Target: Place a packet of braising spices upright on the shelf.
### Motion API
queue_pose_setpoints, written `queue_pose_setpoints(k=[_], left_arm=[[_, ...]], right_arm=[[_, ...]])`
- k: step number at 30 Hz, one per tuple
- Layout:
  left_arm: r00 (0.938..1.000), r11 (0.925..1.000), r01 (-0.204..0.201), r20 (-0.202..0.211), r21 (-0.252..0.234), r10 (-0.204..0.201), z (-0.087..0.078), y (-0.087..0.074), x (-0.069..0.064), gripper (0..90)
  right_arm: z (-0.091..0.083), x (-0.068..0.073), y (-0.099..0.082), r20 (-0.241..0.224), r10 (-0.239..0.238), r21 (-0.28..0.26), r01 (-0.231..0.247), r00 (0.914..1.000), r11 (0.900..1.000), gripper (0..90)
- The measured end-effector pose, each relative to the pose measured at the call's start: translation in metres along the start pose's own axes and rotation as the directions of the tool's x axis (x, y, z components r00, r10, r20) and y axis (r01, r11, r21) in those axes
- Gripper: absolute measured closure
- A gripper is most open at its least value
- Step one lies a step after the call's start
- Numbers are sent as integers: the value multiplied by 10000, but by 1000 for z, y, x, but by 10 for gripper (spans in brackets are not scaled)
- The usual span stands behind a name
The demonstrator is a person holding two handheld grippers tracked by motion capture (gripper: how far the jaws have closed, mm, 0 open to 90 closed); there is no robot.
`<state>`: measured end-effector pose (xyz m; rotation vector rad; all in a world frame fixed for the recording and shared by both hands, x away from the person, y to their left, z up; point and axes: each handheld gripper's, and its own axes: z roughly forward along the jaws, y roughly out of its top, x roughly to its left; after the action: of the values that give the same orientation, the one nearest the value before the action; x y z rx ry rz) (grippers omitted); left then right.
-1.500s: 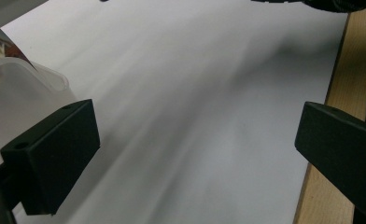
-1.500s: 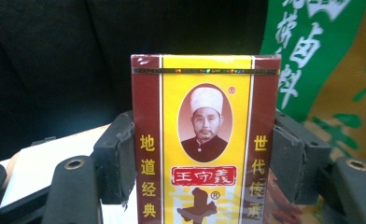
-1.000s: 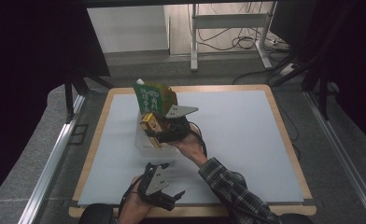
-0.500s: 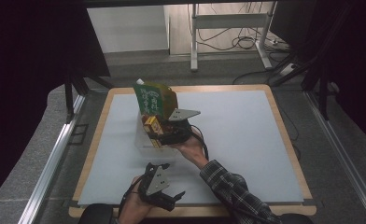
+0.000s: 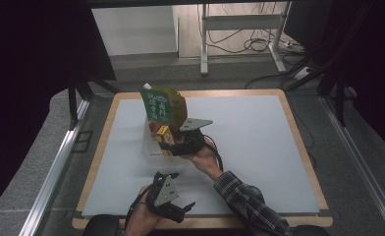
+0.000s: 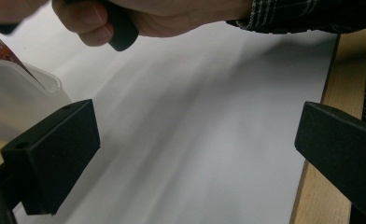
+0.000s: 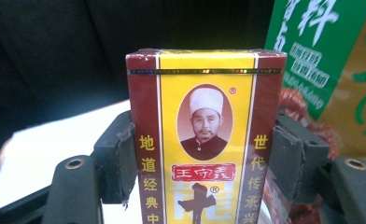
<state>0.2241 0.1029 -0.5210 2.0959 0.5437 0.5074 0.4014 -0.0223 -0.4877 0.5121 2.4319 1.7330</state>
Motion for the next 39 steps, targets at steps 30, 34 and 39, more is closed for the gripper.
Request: queue_pose_setpoints(k=[30, 34, 39], left_arm=[[9999, 9999, -111, 47, 48, 111, 1, 0, -1, 0], [9999, 9999, -124, 52, 59, 124, 1, 0, -1, 0], [9999, 9999, -133, 62, 62, 132, 1, 0, -1, 0]], right_arm=[[-9, -3, -18, 173, 173, 258, -177, 9997, 9995, 318], [-10, -3, -15, 188, 28, 381, -35, 9998, 9993, 295], [-12, -4, -12, 84, -43, 337, 40, 10000, 9994, 217]])
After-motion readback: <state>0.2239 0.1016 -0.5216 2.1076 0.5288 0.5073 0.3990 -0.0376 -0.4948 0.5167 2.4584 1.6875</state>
